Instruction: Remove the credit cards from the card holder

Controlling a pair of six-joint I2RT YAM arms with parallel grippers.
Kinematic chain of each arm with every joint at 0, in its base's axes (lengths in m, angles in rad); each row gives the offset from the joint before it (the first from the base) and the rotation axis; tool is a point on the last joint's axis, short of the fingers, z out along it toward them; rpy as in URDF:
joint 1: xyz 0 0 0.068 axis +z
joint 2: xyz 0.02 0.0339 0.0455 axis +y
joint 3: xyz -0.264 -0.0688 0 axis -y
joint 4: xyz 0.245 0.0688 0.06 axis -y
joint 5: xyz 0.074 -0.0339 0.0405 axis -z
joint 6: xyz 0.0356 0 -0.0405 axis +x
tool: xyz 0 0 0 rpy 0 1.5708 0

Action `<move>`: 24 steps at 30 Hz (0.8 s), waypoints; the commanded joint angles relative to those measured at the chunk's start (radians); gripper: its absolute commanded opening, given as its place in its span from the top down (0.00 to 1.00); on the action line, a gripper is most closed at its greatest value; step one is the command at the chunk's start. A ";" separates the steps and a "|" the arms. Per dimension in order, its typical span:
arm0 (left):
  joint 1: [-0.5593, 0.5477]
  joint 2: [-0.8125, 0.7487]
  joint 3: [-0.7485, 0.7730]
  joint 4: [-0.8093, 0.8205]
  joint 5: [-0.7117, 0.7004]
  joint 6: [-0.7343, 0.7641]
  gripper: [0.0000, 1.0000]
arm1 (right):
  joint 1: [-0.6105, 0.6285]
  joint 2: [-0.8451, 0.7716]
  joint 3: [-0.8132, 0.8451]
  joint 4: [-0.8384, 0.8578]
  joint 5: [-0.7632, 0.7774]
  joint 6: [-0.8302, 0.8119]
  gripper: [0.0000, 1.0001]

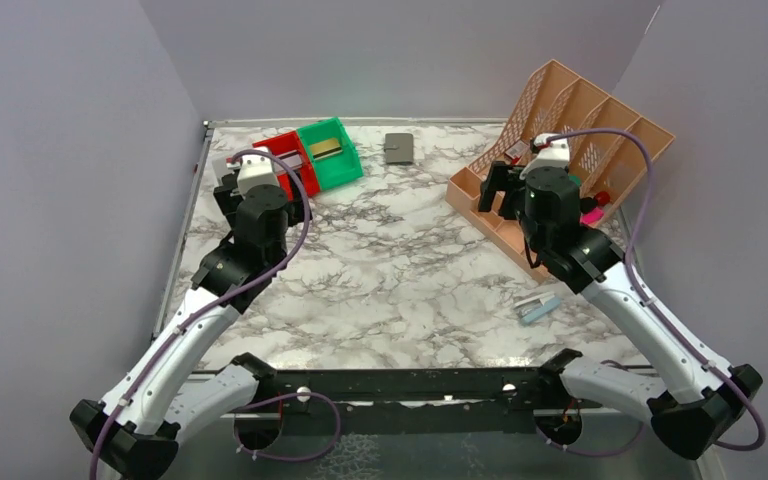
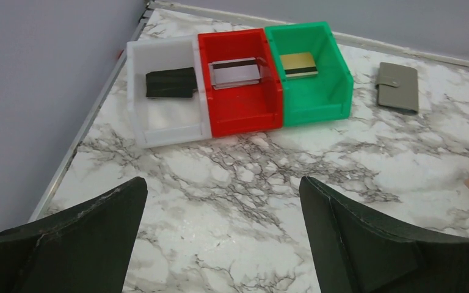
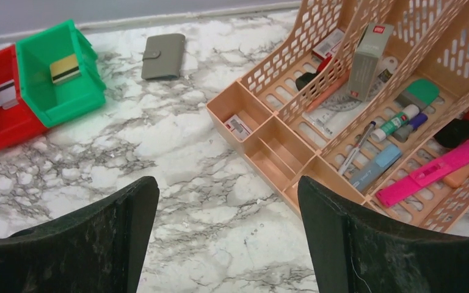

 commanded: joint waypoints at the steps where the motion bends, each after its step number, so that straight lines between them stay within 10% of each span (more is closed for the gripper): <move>1: 0.084 0.013 -0.028 0.087 0.023 0.050 0.01 | -0.105 0.025 -0.039 0.054 -0.264 0.037 0.09; 11: 0.243 0.056 -0.046 0.102 0.261 0.076 0.01 | -0.271 0.226 0.012 0.087 -0.731 0.059 0.03; 24: 0.312 -0.003 -0.196 0.154 0.456 0.036 0.01 | -0.206 0.669 0.348 0.073 -0.747 0.049 0.06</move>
